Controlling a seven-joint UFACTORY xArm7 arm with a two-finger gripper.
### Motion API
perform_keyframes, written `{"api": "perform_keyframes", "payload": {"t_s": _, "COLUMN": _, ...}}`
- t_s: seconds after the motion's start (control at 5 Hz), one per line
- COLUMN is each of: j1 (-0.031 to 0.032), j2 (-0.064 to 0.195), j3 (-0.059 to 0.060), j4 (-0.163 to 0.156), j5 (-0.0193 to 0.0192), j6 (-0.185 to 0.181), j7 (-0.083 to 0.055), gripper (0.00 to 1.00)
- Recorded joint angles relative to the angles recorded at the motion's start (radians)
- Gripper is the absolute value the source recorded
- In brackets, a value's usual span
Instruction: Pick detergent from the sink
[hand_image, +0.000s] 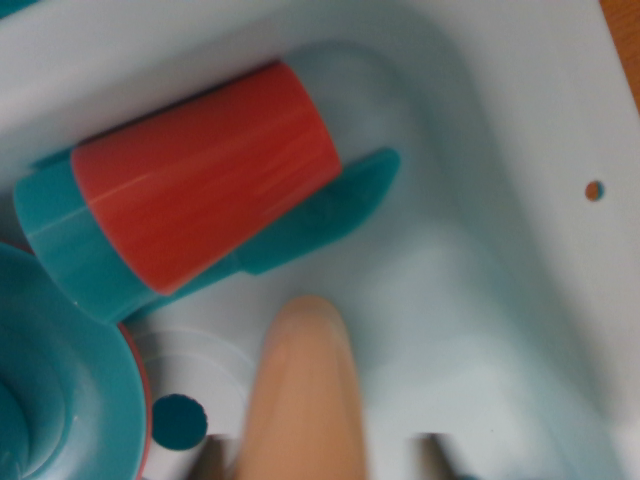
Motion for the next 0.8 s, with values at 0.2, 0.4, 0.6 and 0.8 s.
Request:
{"api": "perform_keyframes", "payload": {"t_s": 0.2, "j1": 0.0000, "j2": 0.000, "j3": 0.000, "j4": 0.000, "j5": 0.0000, "j6": 0.000, "j7": 0.000, "gripper": 1.00}}
{"api": "perform_keyframes", "payload": {"t_s": 0.4, "j1": 0.0001, "j2": -0.002, "j3": 0.000, "j4": 0.005, "j5": -0.0003, "j6": 0.006, "j7": 0.000, "gripper": 1.00}}
{"api": "perform_keyframes", "payload": {"t_s": 0.6, "j1": 0.0001, "j2": -0.002, "j3": 0.000, "j4": 0.005, "j5": -0.0003, "j6": 0.006, "j7": 0.000, "gripper": 1.00}}
{"api": "perform_keyframes", "payload": {"t_s": 0.8, "j1": 0.0002, "j2": -0.005, "j3": 0.000, "j4": 0.014, "j5": -0.0010, "j6": 0.020, "j7": 0.001, "gripper": 1.00}}
